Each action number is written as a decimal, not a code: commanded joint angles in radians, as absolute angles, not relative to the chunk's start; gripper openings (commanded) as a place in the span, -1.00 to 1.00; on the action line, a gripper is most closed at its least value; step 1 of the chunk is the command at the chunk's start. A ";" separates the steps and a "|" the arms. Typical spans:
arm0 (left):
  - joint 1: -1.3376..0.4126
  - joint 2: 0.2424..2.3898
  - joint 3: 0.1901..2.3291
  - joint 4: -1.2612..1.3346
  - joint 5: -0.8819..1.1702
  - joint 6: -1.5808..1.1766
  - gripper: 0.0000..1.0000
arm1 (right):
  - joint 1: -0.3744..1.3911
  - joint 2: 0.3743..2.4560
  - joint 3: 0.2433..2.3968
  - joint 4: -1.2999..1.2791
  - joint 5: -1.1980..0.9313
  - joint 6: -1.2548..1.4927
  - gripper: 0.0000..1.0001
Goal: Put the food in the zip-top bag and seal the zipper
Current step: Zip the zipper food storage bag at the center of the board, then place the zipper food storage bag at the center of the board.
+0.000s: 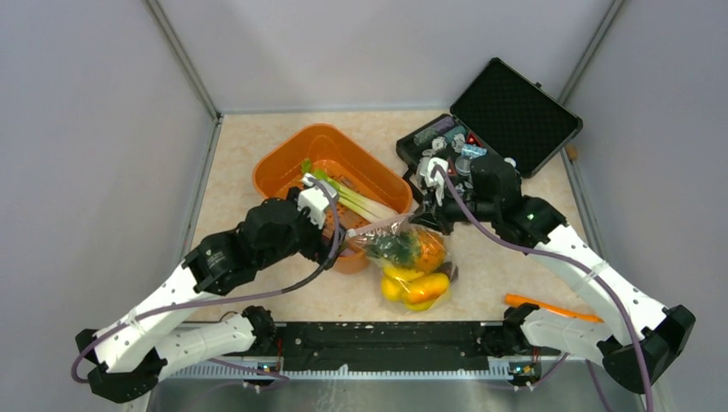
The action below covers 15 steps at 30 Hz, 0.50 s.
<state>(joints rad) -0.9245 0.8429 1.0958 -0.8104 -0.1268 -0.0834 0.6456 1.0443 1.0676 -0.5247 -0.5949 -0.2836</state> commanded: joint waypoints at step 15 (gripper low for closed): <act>-0.920 0.709 0.994 -0.550 -0.470 -0.251 0.97 | 0.644 0.979 1.091 -0.392 -0.329 -0.165 0.13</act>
<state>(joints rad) -0.9241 0.6994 1.0187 -0.6247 -0.3767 -0.1890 0.6453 0.9642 1.0351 -0.4248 -0.3824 -0.2020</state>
